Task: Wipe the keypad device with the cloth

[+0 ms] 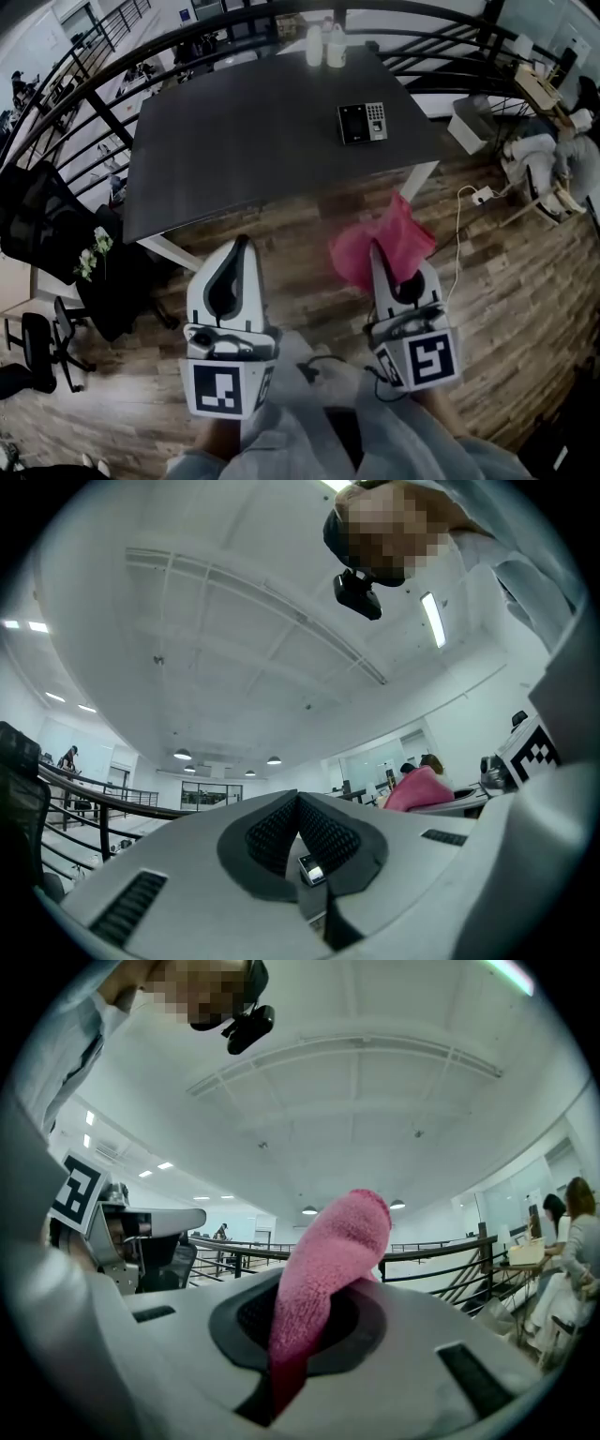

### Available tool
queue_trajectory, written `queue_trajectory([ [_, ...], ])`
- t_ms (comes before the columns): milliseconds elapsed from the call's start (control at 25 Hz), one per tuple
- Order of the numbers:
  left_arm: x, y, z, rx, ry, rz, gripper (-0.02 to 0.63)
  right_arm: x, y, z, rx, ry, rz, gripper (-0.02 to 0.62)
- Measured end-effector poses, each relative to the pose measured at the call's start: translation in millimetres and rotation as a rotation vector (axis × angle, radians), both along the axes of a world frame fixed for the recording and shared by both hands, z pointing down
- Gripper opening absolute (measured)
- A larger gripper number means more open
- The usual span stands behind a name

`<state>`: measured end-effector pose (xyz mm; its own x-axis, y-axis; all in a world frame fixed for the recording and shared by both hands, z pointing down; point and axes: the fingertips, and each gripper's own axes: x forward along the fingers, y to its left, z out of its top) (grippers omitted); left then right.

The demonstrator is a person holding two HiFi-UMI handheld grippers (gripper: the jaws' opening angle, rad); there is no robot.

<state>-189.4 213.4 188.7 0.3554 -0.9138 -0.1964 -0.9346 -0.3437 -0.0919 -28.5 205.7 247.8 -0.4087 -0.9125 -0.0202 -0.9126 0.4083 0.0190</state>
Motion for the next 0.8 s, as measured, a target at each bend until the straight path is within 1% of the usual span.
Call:
queue_trajectory([
  [120,10.8,0.1,0.1,0.006,-0.021,0.022,0.008,10.9,0.5,0.5,-0.001,-0.010,0.024,0.027],
  [280,15.7,-6.4,6.4,-0.005,-0.033,0.036,0.008,16.6,-4.9,3.3,0.009,-0.015,0.044,0.028],
  [520,27.3,-27.8,15.3,-0.012,-0.023,0.069,0.008,26.6,-19.6,10.7,-0.001,-0.005,0.075,0.028],
  [800,51.6,-67.6,17.5,-0.006,-0.003,0.129,0.008,41.6,-46.6,14.6,0.003,0.001,0.110,0.028],
])
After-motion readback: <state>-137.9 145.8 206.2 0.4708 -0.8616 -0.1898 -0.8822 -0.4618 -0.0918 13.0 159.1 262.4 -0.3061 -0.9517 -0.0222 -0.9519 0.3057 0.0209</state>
